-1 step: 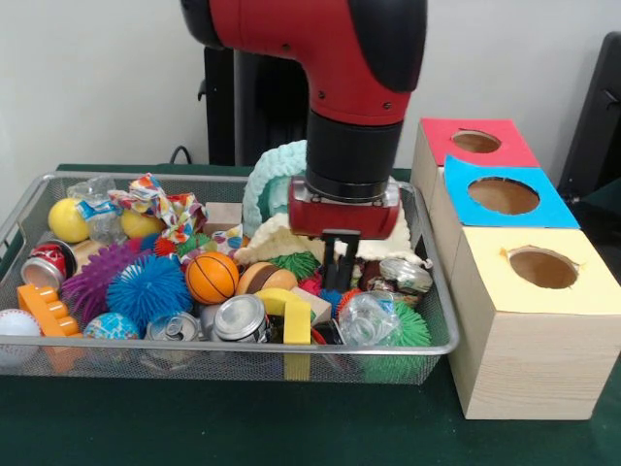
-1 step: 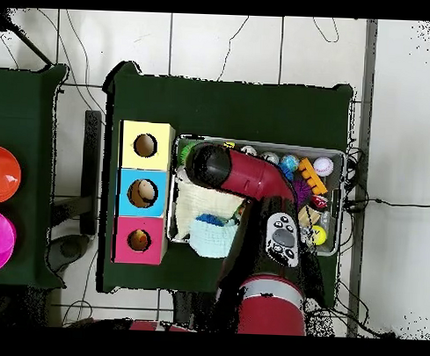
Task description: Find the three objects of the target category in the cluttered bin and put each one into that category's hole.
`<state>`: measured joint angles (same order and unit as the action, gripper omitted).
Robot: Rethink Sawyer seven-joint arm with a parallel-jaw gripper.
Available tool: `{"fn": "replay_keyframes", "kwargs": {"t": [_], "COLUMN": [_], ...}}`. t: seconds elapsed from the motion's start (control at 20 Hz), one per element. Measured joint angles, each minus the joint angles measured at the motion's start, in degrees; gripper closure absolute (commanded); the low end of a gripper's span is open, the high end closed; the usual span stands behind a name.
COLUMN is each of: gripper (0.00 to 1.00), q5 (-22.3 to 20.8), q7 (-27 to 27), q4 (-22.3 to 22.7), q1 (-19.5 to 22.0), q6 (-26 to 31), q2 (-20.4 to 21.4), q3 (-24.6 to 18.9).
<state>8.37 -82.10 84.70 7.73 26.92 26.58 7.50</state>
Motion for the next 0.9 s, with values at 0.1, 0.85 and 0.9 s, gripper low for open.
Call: {"fn": "replay_keyframes", "kwargs": {"t": [0.1,0.85,0.9], "gripper": [1.00,0.00,0.00], "q5": [0.0,-0.1,-0.1], "q7": [0.0,0.0,0.0], "q4": [0.1,0.5,0.5], "q1": [0.8,-0.2,-0.2], "q6": [0.0,0.0,0.0], "q2": [-0.1,0.6,0.7], "q3": [0.0,0.3,0.3]}}
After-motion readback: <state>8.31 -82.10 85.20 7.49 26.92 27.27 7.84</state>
